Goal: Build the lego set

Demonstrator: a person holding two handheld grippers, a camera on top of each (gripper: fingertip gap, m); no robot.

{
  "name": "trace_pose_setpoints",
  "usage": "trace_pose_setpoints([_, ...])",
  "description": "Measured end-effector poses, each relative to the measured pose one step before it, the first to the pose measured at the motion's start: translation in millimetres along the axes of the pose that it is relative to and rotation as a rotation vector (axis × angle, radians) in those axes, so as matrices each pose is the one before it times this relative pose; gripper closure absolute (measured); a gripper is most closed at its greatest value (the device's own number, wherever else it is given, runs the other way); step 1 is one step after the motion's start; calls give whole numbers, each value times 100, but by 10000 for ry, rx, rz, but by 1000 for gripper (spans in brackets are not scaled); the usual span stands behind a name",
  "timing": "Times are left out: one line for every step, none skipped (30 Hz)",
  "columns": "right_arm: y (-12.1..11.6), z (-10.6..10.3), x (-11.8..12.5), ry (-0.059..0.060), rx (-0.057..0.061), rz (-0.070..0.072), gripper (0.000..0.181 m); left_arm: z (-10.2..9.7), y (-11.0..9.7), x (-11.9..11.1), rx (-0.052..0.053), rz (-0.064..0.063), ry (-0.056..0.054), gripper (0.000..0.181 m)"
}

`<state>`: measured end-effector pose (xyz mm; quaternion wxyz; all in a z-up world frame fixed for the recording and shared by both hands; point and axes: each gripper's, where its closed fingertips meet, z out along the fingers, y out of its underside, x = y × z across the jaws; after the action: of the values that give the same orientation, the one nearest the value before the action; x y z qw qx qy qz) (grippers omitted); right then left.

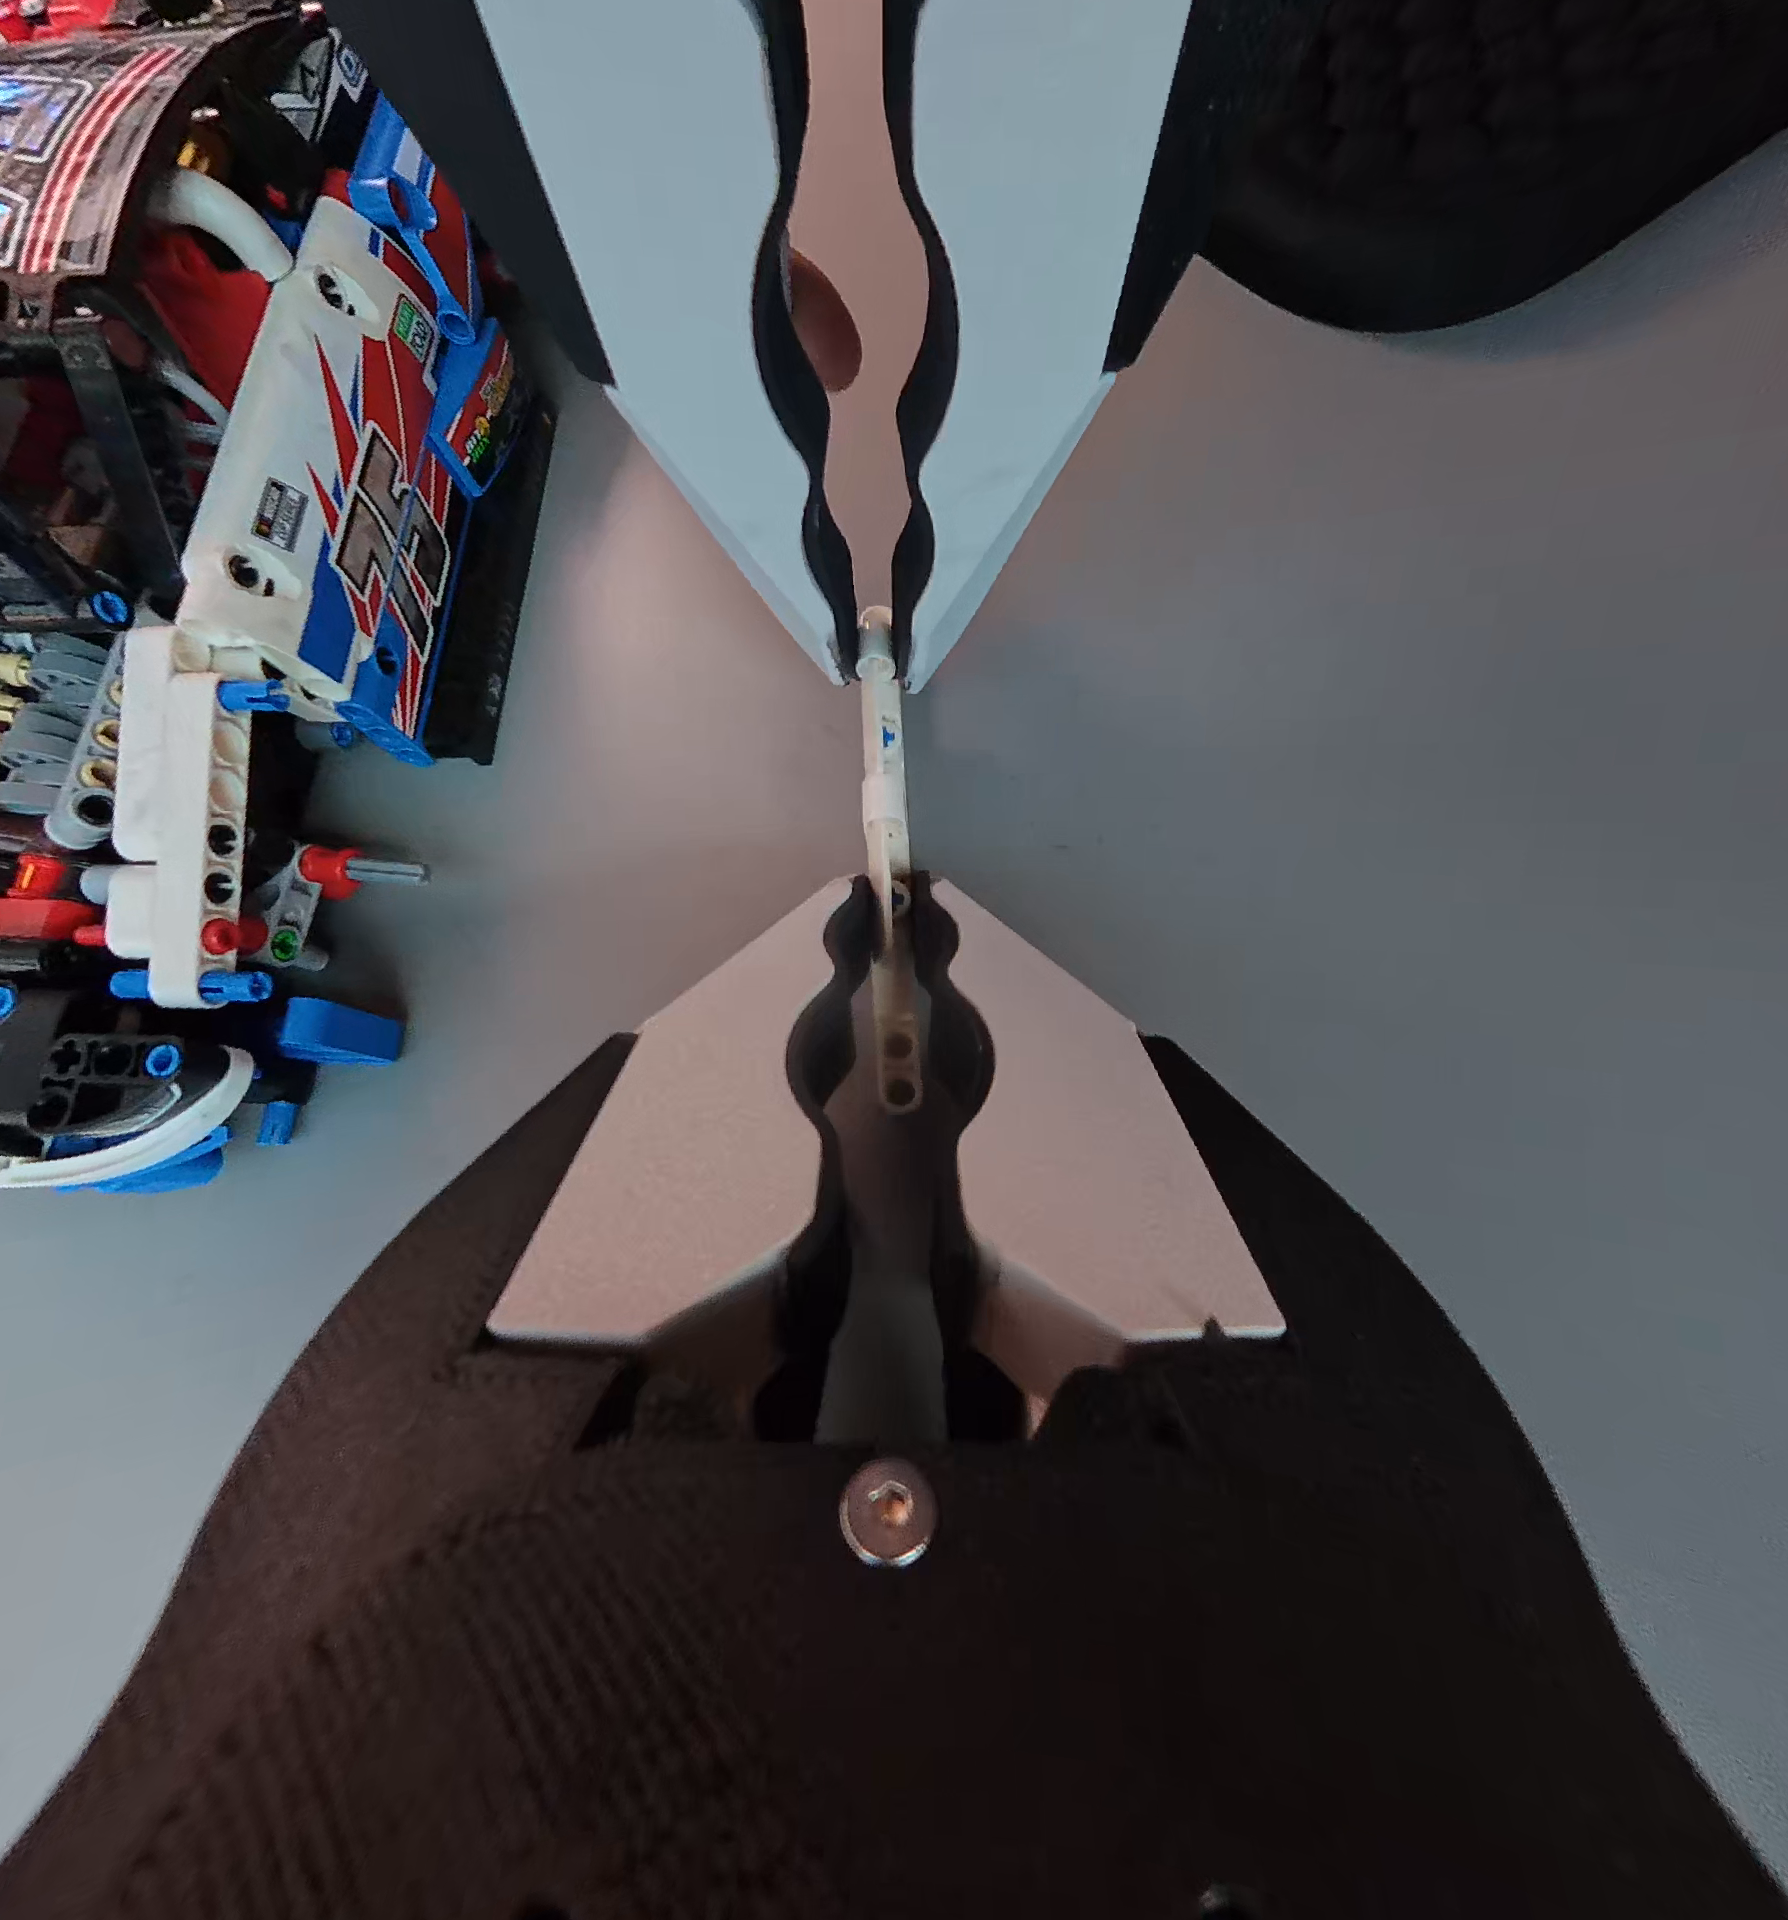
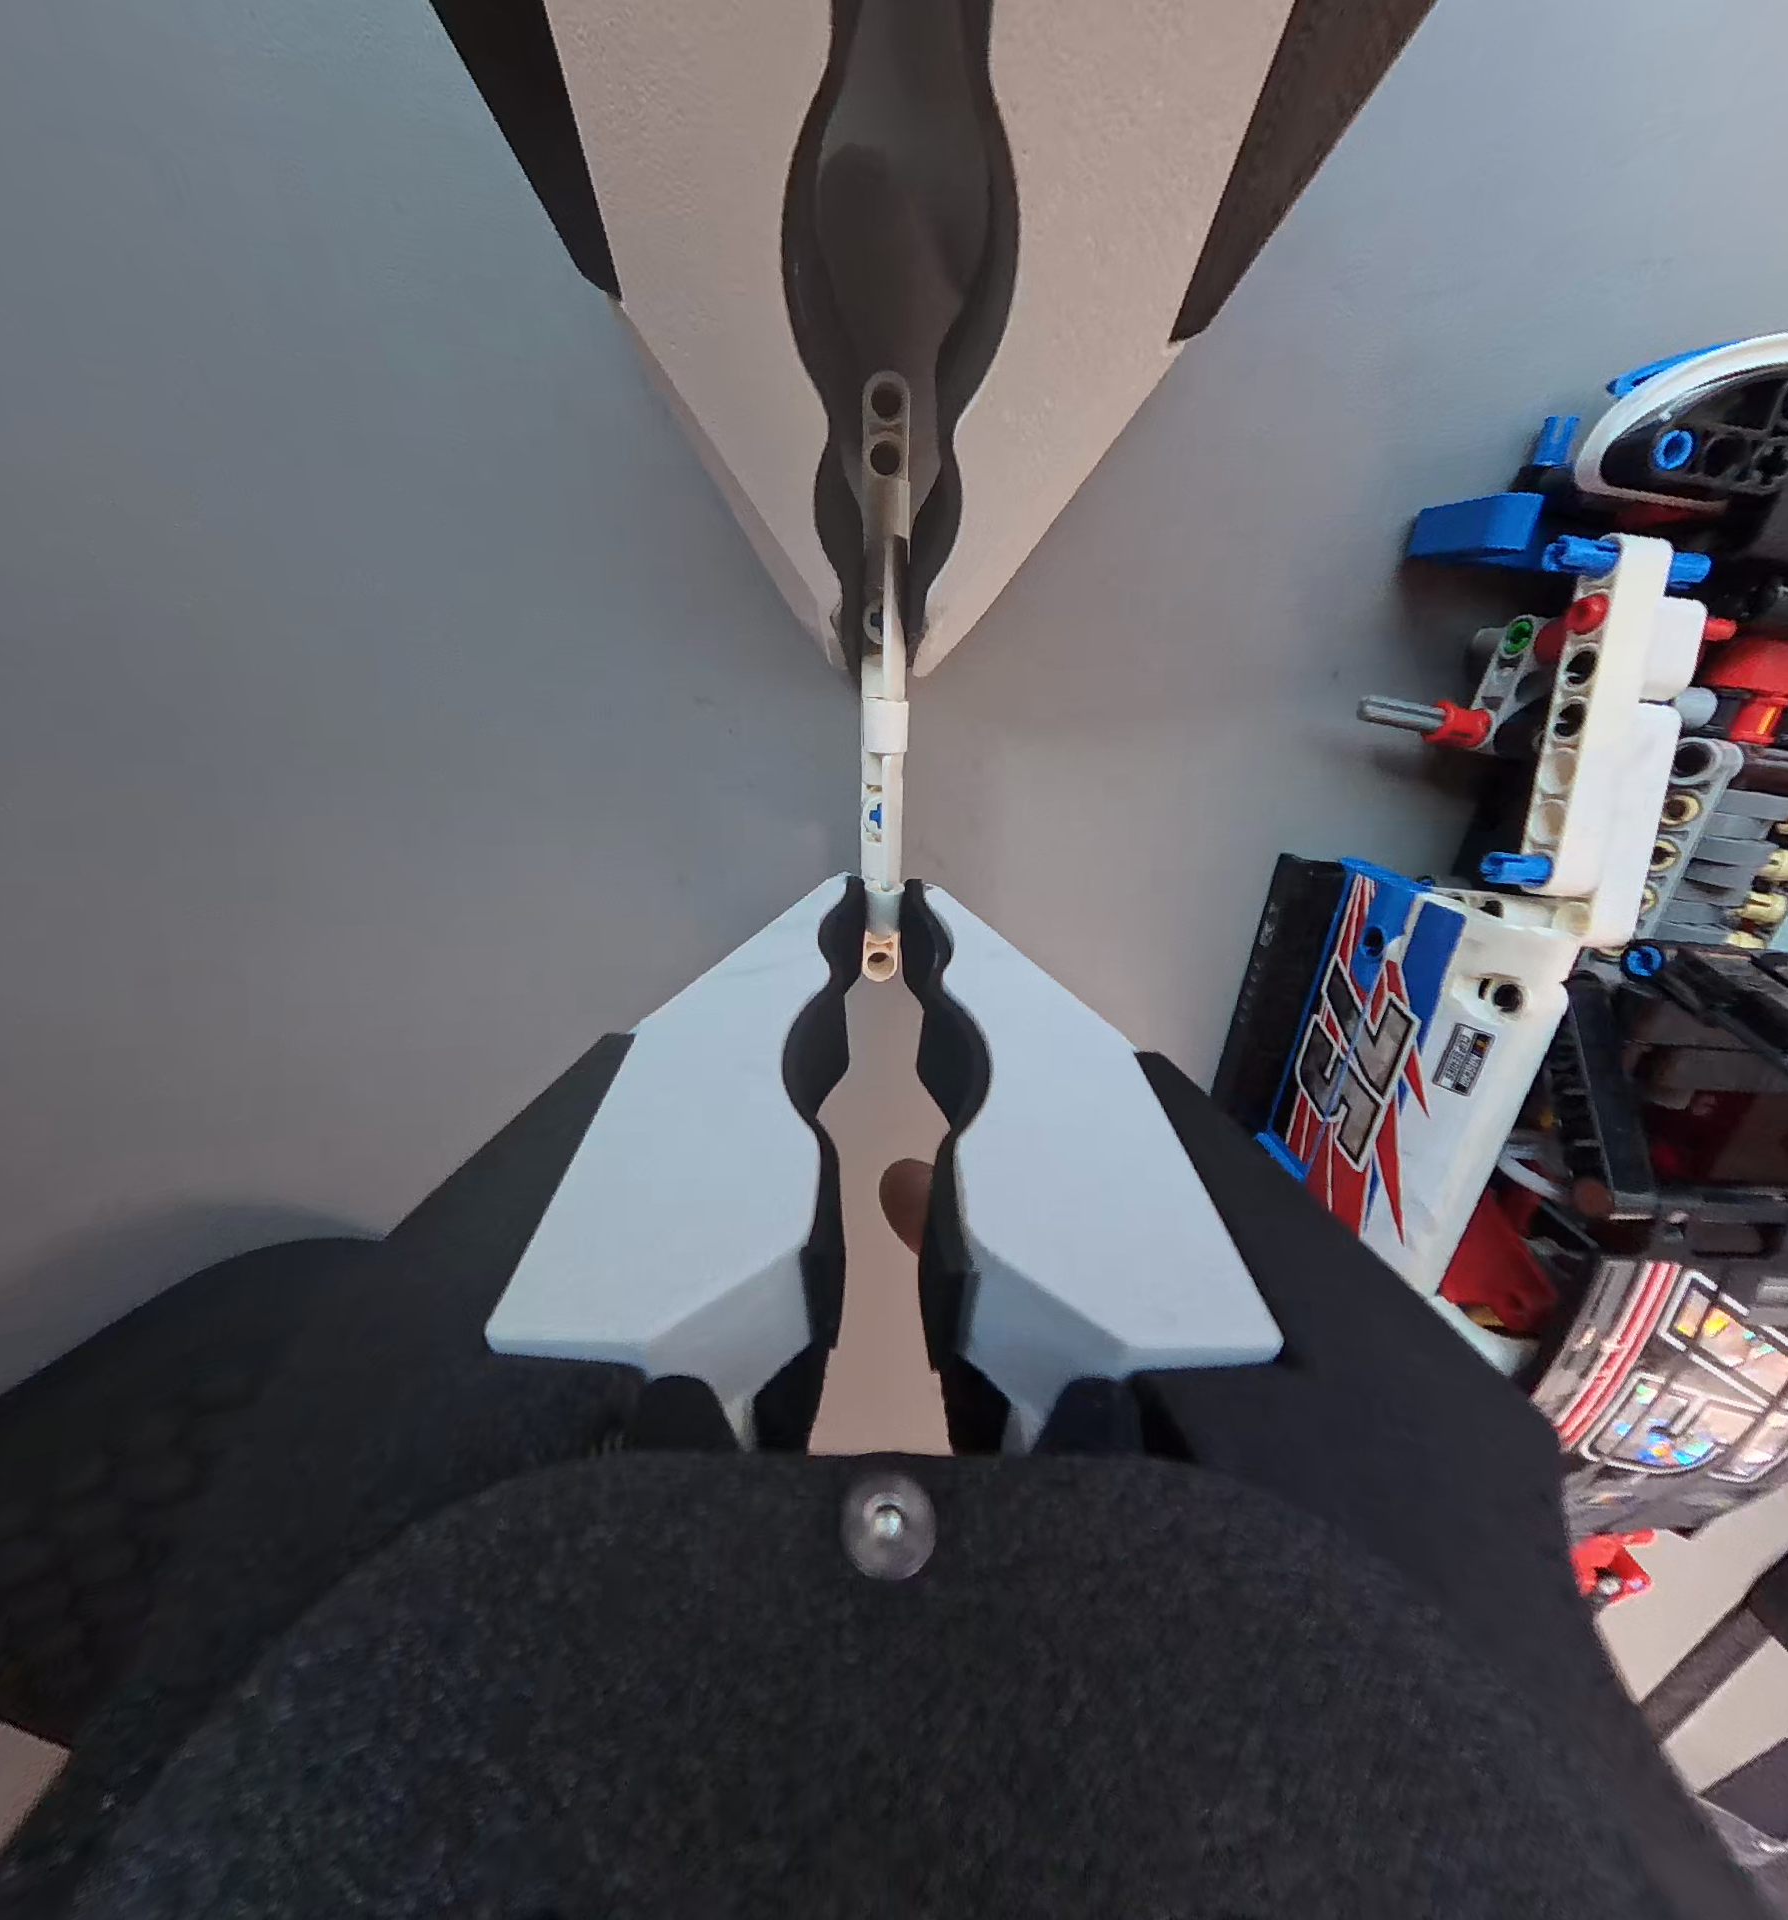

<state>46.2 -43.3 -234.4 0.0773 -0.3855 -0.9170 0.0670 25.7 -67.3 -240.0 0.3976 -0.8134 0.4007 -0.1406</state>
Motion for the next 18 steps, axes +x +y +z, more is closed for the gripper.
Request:
trace_pose_setpoints([8, 11, 0, -18, 84, 62, 176, 5, 3, 3, -3, 47, -25, 175])
trace_pose_setpoints([9, 10, 15, 3, 41, 50, 176, -11, -1, 10, -1, 54, -27, 175])
trace_pose_setpoints([-25, 34, 38, 76, -39, 18, 176, 5, -1, 27, -2, 73, -5, 175])
trace_pose_setpoints([-17, 32, 53, 132, -94, -112, 176, -4, -9, 29, 2, 85, 8, 175])
trace_pose_setpoints([-22, 38, 49, 57, -18, -67, 176, 0, -12, 25, 5, 150, -9, 175])
trace_pose_setpoints([-16, 33, -10, -58, 65, 52, 176, 7, -18, 1, -28, 99, -35, 175])
trace_pose_setpoints([-10, 35, -44, -22, 16, -36, 176, -3, 0, -3, -25, 22, -28, 175])
trace_pose_setpoints([4, 5, -109, -3, -89, -193, 176, 6, 15, -55, -13, -141, -17, 175])
trace_pose_setpoints([-17, 7, -215, -115, -87, -140, 176, -3, 24, -56, -11, -129, 7, 176])
trace_pose_setpoints([-4, 39, -57, -75, -45, -84, 176, -12, 7, -12, -16, -1, -23, 176])
trace_pose_setpoints([9, 55, 91, 3, 16, 0, 176, 8, 1, 45, 9, 30, -5, 176])
trace_pose_setpoints([0, 54, 70, 19, 44, -28, 176, 4, -20, 76, 35, -5, 44, 176])
trace_pose_setpoints([-11, 59, -1, -27, -10, -49, 176, 1, -23, 1, 11, 18, 11, 176])
trace_pose_setpoints([-27, 89, -34, -84, -32, 2, 176, 0, -13, 0, -28, 43, -13, 176])
trace_pose_setpoints([-25, 93, -65, -85, -15, 6, 176, 5, 0, 3, -15, 29, -16, 176])
trace_pose_setpoints([-23, 39, -19, -65, 40, 15, 176, -5, 23, -3, 13, -8, 4, 176])
trace_pose_setpoints([-21, 23, 10, -7, 60, 21, 176, 4, 12, 1, 20, -92, 37, 176])
trace_pose_setpoints([-17, -3, 15, 70, 70, -14, 176, -9, 20, -1, 9, -33, 10, 176])
